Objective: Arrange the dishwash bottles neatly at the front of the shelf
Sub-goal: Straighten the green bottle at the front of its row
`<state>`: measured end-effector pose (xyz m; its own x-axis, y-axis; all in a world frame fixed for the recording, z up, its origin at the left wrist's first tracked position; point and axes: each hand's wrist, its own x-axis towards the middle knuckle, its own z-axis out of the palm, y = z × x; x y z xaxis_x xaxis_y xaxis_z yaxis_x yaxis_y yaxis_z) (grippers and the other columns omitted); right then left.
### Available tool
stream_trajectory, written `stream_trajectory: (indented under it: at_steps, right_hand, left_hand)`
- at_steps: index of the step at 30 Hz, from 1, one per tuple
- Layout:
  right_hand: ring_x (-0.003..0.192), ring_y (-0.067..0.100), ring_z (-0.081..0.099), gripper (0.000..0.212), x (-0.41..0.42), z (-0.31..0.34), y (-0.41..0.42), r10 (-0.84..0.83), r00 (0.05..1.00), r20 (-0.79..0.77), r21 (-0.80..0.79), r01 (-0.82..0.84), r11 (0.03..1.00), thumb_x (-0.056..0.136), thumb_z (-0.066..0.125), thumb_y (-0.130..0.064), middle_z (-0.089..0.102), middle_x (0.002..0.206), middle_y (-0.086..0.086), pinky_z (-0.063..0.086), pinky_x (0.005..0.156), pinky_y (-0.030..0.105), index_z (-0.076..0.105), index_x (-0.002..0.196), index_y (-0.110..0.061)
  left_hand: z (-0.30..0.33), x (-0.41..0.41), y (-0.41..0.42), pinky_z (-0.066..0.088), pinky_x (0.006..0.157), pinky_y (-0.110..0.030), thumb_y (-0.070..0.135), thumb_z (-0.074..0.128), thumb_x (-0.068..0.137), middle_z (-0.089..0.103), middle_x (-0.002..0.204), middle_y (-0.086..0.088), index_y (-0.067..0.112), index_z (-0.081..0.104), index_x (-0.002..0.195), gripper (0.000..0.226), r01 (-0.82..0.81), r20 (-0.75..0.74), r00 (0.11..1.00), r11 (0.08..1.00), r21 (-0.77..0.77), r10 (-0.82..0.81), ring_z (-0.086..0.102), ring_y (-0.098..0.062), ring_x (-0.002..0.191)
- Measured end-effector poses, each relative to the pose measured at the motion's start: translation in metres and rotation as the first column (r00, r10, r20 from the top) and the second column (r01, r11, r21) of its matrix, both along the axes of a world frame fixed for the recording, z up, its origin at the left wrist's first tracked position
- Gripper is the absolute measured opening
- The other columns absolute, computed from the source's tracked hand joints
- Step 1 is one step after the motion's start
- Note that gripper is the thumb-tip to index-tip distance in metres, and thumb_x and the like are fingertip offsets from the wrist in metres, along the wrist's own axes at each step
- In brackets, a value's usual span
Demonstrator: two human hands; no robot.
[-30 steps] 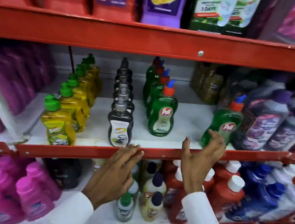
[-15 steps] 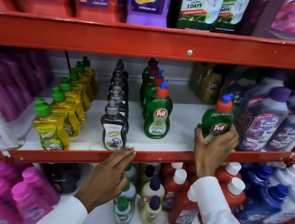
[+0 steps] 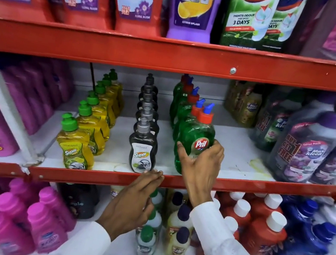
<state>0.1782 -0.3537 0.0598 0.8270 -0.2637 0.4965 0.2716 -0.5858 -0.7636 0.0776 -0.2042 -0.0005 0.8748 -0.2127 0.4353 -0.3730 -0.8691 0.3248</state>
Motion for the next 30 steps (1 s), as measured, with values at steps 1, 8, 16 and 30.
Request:
stream_trajectory:
  at_steps: [1, 8, 16, 30]
  right_hand:
    - [0.111, 0.029, 0.05, 0.082, 0.0, -0.002, 0.002, 0.003, 1.0, -0.013, -0.015, -0.003, 1.0, 0.07, 0.076, -0.058, 0.053, 0.116, 0.012, 0.049, 0.093, 0.044, 0.043, 0.122, -0.004]
    - [0.109, 0.031, 0.052, 0.09, -0.002, -0.008, 0.0, 0.003, 0.999, -0.041, -0.044, -0.005, 0.999, 0.064, 0.079, -0.064, 0.053, 0.115, 0.013, 0.049, 0.091, 0.043, 0.043, 0.121, -0.004]
    - [0.129, 0.023, 0.052, 0.071, -0.001, -0.02, -0.065, 0.451, 0.872, -0.193, -0.003, -0.46, 0.888, 0.086, 0.072, -0.027, 0.052, 0.139, 0.002, 0.043, 0.102, 0.029, 0.037, 0.144, -0.009]
    - [0.114, 0.01, 0.065, 0.039, 0.033, -0.036, -0.09, 0.578, 0.792, -0.197, -0.068, -0.599, 0.798, 0.093, 0.064, -0.029, 0.07, 0.124, -0.003, 0.053, 0.1, 0.036, 0.055, 0.129, -0.018]
  left_hand:
    - [0.0, 0.0, 0.0, 0.027, 0.118, -0.031, 0.011, 0.056, 0.084, 0.037, 0.152, 0.002, 0.016, 0.037, 0.145, 0.065, -0.002, -0.002, 1.0, 1.0, -0.004, 0.002, 0.025, -0.01, 0.143]
    - [0.002, 0.001, -0.011, 0.025, 0.118, -0.027, 0.019, 0.054, 0.083, 0.04, 0.151, 0.0, 0.016, 0.04, 0.144, 0.062, -0.063, 0.0, 0.998, 0.995, -0.073, 0.063, 0.031, -0.012, 0.141]
    - [0.015, 0.027, -0.038, 0.022, 0.111, -0.013, 0.006, 0.046, 0.092, 0.045, 0.149, -0.006, 0.015, 0.036, 0.145, 0.055, -0.203, -0.023, 0.979, 0.951, -0.233, 0.203, 0.043, -0.015, 0.134]
    - [0.023, 0.069, -0.059, 0.057, 0.086, -0.028, 0.019, 0.069, 0.088, 0.076, 0.107, 0.0, 0.019, 0.061, 0.123, 0.035, -0.281, -0.057, 0.956, 0.851, -0.444, 0.286, 0.069, -0.006, 0.091]
